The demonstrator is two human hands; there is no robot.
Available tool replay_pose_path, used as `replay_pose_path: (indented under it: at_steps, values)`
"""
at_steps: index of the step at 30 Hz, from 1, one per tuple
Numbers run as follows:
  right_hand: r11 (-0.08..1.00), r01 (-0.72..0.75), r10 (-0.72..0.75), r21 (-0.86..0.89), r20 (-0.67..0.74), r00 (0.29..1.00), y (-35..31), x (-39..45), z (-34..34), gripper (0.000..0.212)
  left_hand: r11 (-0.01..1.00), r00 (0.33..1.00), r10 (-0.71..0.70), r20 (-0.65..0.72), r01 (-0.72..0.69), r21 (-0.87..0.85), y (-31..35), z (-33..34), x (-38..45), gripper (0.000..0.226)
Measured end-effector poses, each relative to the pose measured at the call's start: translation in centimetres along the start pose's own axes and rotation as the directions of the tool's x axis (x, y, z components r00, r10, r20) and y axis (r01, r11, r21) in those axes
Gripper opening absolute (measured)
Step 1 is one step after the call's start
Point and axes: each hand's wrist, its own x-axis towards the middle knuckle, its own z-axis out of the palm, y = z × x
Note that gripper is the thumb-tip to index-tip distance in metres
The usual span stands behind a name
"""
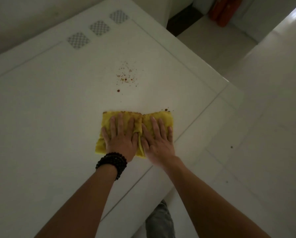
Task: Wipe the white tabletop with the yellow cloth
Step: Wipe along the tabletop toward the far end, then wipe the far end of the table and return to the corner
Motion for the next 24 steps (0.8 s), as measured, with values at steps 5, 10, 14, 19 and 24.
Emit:
replay_pose_path:
  at_steps: [5, 10, 14, 19, 24]
  values:
    - [0.999, 0.042, -0.041, -0.016, 0.034, 0.999, 3.5, 0.1, -1.4, 0.057, 0.994, 0.996, -0.089, 0.018, 0.09, -0.065, 2.1, 0.2, -1.2, 0.061]
    - [0.998, 0.056, -0.055, -0.035, 0.041, 0.998, 6.3, -2.3, -1.5, 0.055, 0.985, 0.991, -0.132, -0.011, 0.13, -0.112, 5.5, 2.6, -5.8, 0.063]
    - [0.993, 0.045, -0.04, -0.105, 0.054, 0.998, 8.8, -4.1, -1.9, 0.054, 0.975, 0.985, -0.166, 0.039, 0.17, -0.146, 8.6, 2.6, -7.4, 0.066]
    - [0.996, -0.032, 0.041, -0.086, 0.097, 0.994, 8.3, -3.2, -3.2, 0.059, 0.97, 1.0, -0.023, 0.005, 0.024, -0.242, 6.7, -1.2, -6.1, 0.051]
    - [0.983, -0.18, 0.177, 0.035, 0.086, 0.981, 3.9, -3.2, -0.6, 0.086, 0.974, 0.975, -0.156, -0.155, 0.127, -0.186, -1.0, -1.9, -5.7, 0.047]
